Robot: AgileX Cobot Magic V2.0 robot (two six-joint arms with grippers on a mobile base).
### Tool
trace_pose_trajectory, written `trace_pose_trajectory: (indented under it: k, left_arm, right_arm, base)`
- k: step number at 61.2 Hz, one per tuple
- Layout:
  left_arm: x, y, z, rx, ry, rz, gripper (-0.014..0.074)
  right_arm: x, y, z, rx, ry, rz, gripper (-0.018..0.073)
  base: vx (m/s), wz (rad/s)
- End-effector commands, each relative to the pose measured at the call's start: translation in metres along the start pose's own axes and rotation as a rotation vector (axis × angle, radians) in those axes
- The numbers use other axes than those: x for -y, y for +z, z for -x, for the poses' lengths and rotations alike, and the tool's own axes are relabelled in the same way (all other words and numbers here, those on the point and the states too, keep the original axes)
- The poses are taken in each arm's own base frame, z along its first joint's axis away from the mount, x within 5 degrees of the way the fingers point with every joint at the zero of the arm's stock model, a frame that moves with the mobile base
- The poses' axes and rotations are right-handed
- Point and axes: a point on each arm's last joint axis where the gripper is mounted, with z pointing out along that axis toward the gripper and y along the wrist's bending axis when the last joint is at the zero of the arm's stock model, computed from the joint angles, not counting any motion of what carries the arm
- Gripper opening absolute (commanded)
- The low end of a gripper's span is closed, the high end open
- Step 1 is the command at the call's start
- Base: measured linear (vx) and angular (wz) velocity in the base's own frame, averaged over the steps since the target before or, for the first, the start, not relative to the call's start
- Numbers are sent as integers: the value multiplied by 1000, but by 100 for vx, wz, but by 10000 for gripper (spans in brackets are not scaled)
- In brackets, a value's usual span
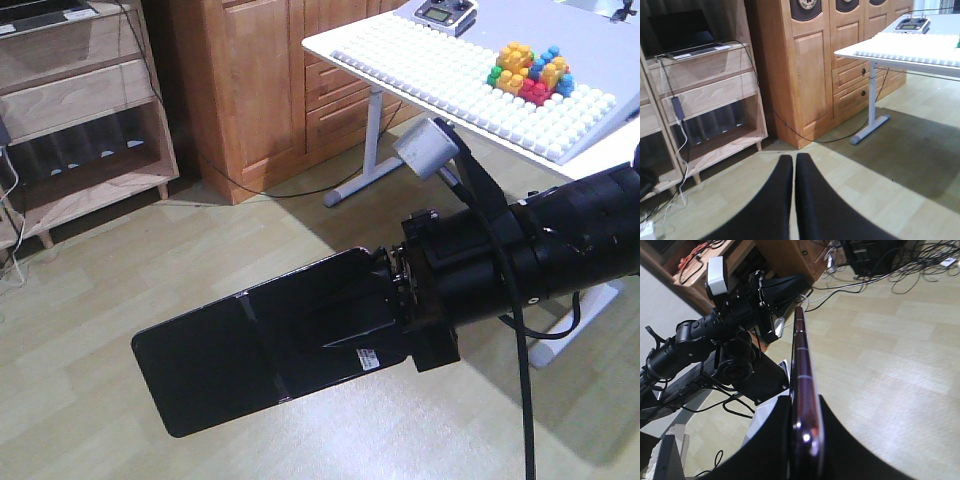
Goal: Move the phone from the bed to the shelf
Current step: 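Carry the phone in the right gripper toward the wooden shelf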
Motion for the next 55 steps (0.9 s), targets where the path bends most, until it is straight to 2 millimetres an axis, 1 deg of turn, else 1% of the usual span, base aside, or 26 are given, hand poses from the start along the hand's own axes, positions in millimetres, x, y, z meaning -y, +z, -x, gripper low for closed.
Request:
trace_pose_trajectory:
  k: [1,34,55]
  left_arm:
    - [-1,-3,15,104,-8,3,1]
    - [-1,-3,15,104,-8,3,1]
    - [-1,-3,15,104,-8,3,1]
  right_arm:
    - [-22,-8,10,55,-27,105,-1]
    - [-22,-8,10,55,-27,105,-1]
    - [-22,-8,10,55,-27,105,-1]
  base:
    - [50,-2]
    - [49,3]
    - [47,22]
